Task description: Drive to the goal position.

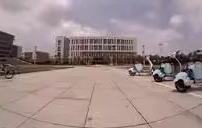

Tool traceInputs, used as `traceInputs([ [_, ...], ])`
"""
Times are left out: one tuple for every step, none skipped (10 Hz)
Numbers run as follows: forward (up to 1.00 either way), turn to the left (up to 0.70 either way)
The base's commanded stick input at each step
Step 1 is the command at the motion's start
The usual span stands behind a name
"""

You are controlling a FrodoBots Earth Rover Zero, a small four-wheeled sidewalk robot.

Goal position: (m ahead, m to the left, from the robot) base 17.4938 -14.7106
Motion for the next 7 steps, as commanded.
traceInputs([
  [0.5,-0.02],
  [0.5,-0.02],
  [0.5,-0.02],
  [0.5,-0.02],
  [0.5,-0.02],
  [0.5,-0.02],
  [0.5,-0.02],
])
